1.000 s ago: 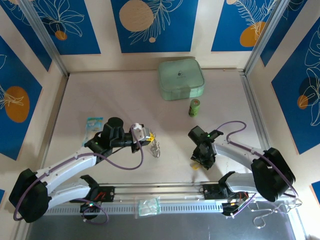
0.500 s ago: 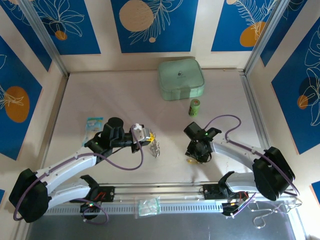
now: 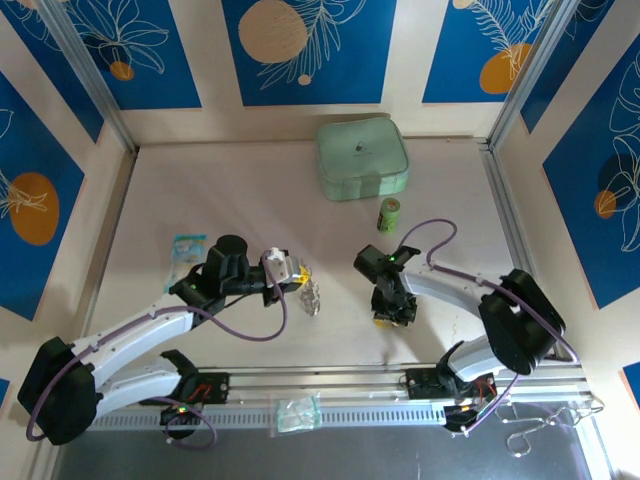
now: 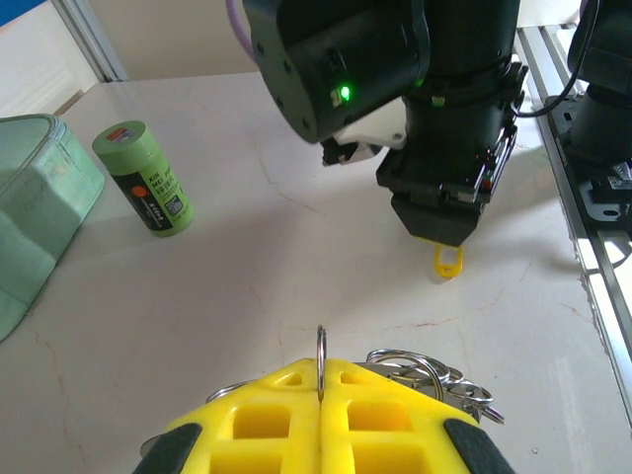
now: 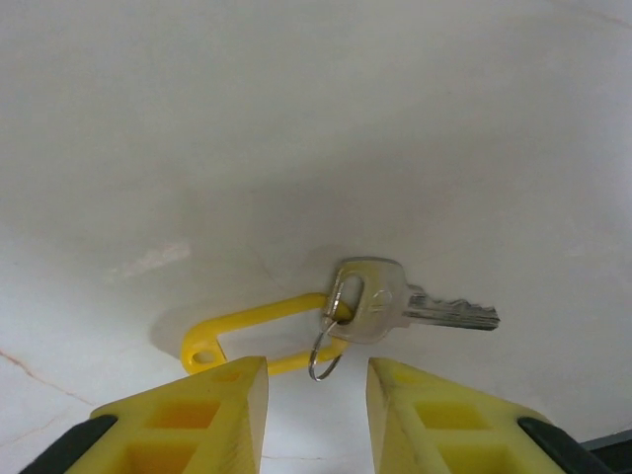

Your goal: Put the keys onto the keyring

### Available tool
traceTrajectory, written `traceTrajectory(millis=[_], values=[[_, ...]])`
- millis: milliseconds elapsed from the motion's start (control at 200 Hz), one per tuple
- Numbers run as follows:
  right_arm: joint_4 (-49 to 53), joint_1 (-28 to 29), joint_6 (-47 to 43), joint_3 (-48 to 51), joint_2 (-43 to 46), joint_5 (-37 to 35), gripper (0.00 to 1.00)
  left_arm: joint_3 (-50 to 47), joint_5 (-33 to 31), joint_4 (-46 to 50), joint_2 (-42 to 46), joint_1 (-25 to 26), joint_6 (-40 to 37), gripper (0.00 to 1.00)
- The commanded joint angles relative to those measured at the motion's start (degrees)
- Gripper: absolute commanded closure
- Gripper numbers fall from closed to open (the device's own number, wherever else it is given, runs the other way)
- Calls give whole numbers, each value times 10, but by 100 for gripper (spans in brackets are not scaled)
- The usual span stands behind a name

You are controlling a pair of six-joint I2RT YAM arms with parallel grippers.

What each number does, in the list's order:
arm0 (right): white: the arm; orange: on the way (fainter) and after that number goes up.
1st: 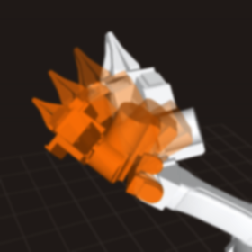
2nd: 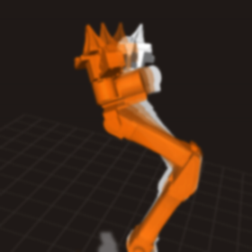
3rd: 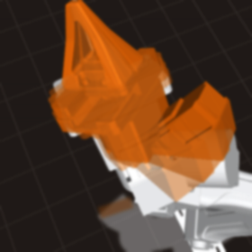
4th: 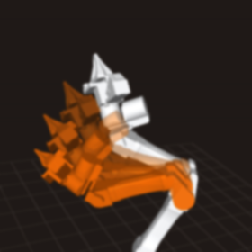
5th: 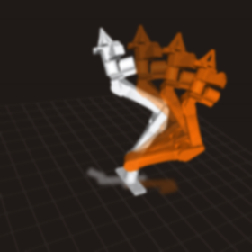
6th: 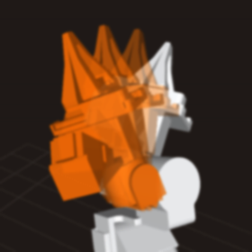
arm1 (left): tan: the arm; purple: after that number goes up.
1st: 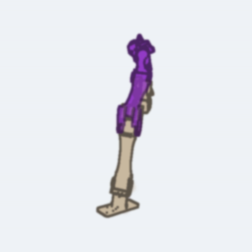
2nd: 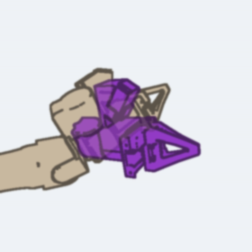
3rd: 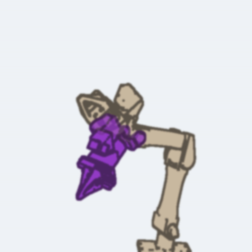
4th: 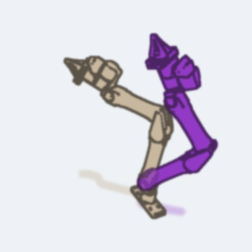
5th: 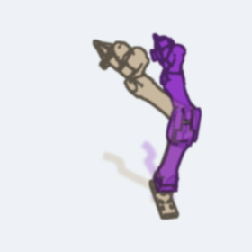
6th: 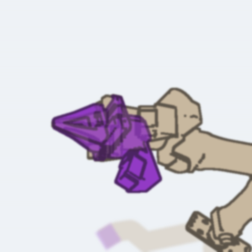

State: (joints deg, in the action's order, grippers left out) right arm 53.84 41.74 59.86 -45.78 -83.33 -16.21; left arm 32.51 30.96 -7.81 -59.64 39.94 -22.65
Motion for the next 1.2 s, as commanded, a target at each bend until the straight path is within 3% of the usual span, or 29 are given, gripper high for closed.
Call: traceTrajectory(millis=[0,495,890,1195], values=[[17,12,-29,-17,-24,8,67,0,2,-5,9,8,-10,100],[62,41,-16,-44,-77,-46,78,1,4,-2,11,9,-13,100],[60,43,-28,-53,-96,-50,79,0,5,1,12,10,-15,100],[71,46,-28,-56,-100,-56,96,0,5,2,11,11,-17,100]])
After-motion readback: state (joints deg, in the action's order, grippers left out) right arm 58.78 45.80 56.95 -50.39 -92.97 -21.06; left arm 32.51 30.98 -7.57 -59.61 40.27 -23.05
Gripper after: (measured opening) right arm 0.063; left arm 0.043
